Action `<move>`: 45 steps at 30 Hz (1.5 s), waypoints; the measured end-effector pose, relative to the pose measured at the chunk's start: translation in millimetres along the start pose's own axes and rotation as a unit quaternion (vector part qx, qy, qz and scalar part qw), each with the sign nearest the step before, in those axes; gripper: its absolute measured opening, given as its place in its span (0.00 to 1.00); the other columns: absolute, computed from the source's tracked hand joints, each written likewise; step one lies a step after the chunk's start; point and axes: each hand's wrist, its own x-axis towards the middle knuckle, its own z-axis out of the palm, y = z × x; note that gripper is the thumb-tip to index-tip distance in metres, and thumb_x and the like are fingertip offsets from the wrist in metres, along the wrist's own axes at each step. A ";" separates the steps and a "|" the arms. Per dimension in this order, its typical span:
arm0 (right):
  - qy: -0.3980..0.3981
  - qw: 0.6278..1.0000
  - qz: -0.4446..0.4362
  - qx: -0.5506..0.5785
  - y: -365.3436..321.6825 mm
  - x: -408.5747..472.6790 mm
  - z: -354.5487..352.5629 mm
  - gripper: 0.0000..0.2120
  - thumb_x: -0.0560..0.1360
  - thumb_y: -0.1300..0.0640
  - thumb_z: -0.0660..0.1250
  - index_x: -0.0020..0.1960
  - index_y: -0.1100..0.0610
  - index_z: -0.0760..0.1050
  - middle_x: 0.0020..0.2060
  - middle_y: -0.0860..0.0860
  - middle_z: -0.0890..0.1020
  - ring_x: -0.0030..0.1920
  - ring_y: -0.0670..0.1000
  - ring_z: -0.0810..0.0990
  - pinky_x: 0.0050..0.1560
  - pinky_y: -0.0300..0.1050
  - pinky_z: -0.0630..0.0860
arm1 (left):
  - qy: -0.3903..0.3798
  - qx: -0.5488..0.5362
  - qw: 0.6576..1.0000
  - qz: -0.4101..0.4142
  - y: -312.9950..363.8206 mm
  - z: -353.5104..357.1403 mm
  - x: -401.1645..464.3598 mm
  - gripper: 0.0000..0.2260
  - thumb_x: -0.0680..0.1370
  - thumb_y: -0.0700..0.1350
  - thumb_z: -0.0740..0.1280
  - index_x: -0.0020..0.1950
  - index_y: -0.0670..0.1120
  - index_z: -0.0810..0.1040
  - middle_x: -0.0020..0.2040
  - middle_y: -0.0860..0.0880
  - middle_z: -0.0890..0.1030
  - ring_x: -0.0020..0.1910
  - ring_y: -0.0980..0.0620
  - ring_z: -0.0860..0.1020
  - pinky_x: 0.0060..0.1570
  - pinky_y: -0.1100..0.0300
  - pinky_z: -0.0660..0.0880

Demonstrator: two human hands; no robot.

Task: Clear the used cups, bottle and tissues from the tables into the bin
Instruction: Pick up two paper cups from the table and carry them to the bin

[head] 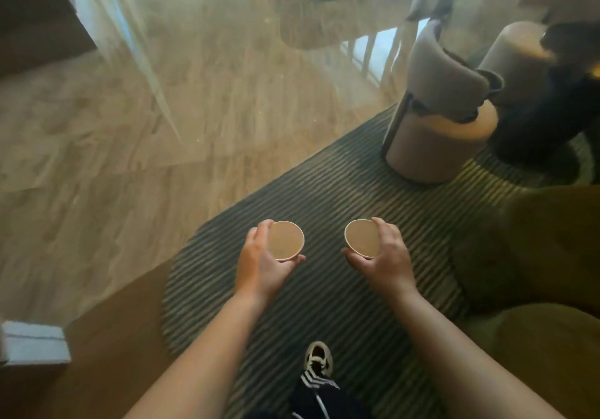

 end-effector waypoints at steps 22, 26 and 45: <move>0.074 0.994 0.075 0.039 -147.5 539.8 92.0 0.39 0.66 0.47 0.75 0.71 0.59 0.63 0.64 0.54 0.71 0.60 0.53 0.73 0.58 0.43 0.71 | -0.071 0.004 0.994 0.089 35.1 0.4 619.0 0.37 0.61 0.54 0.80 0.67 0.48 0.70 0.58 0.48 0.75 0.55 0.48 0.75 0.49 0.64 0.67; 0.104 0.990 0.092 0.032 -155.3 619.2 86.7 0.38 0.66 0.47 0.75 0.70 0.59 0.65 0.62 0.54 0.72 0.59 0.54 0.73 0.55 0.40 0.67 | -0.089 -0.005 0.991 0.097 52.7 13.5 705.7 0.37 0.61 0.53 0.80 0.66 0.46 0.71 0.58 0.48 0.75 0.55 0.49 0.75 0.46 0.70 0.63; 0.178 0.971 0.158 0.038 -67.3 1044.1 -22.0 0.39 0.67 0.44 0.74 0.71 0.58 0.63 0.64 0.54 0.71 0.62 0.55 0.72 0.60 0.47 0.72 | -0.176 0.033 0.965 0.190 235.0 207.2 1101.3 0.37 0.63 0.53 0.79 0.67 0.45 0.69 0.59 0.47 0.74 0.58 0.49 0.73 0.52 0.65 0.66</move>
